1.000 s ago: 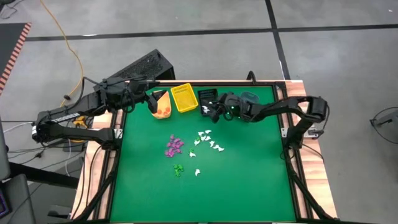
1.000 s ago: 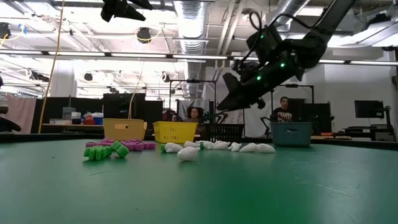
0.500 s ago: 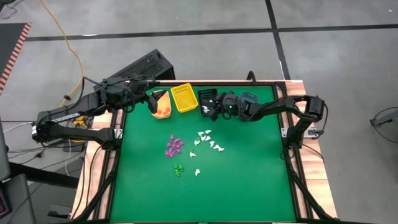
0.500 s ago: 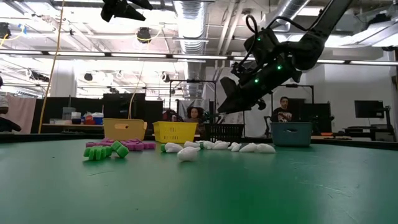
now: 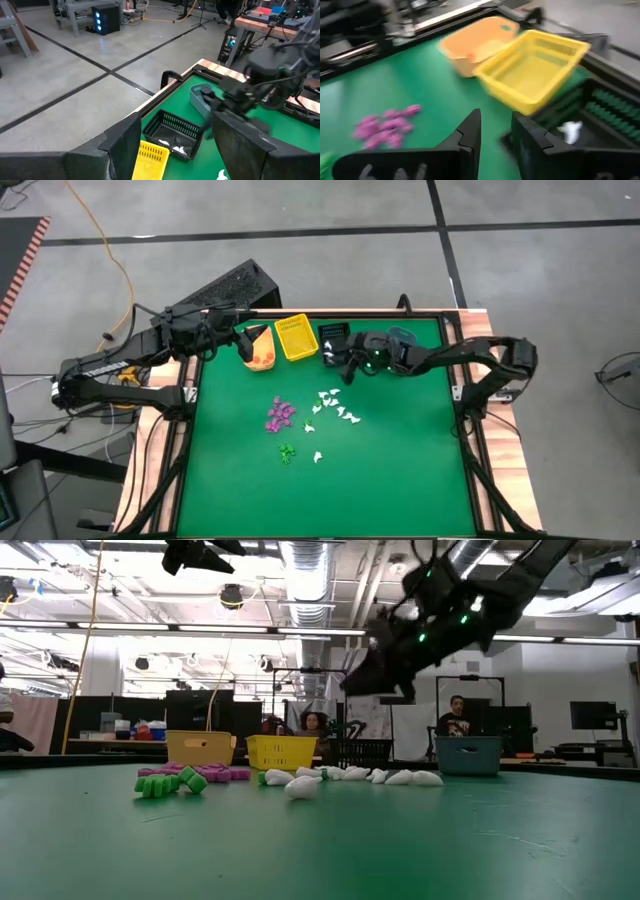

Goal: Sort Halloween decoration
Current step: Adjust the black bin

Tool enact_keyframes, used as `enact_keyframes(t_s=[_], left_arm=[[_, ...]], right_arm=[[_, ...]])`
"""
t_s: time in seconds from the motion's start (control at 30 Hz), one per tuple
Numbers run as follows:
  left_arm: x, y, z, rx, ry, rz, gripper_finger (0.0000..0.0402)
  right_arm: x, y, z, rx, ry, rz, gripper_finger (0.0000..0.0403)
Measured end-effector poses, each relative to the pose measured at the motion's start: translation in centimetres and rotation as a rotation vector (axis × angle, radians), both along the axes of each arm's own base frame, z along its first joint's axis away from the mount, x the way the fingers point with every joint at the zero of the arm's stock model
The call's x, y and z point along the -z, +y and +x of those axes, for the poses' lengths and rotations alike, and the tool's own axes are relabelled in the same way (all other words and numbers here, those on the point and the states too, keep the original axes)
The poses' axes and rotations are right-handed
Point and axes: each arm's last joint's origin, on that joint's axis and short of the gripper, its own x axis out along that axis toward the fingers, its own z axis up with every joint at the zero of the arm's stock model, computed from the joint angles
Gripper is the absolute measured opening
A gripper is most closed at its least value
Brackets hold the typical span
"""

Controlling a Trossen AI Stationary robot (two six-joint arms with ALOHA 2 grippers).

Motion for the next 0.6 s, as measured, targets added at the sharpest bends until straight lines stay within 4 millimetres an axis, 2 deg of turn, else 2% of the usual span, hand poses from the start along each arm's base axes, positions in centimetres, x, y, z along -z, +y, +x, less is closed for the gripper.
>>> enact_keyframes(t_s=[0.17,0.3,0.43,0.6], left_arm=[[0.0,0.0,0.0,0.003,0.002,0.002,0.0232],[0.0,-0.1,0.0,0.036,0.012,0.014,0.0232],[0.0,-0.1,0.1,0.036,0.010,0.011,0.0232],[0.0,-0.1,0.1,0.031,-0.008,-0.015,0.0232]], right_arm=[[-2.1,3.8,-0.8,-0.148,0.021,-0.065,0.0103],[-1.8,6.1,-0.8,-0.222,0.089,-0.139,0.0103],[-0.7,6.6,-0.2,-0.269,0.122,-0.184,0.0103],[1.0,5.5,0.7,-0.400,0.126,-0.184,0.0103]])
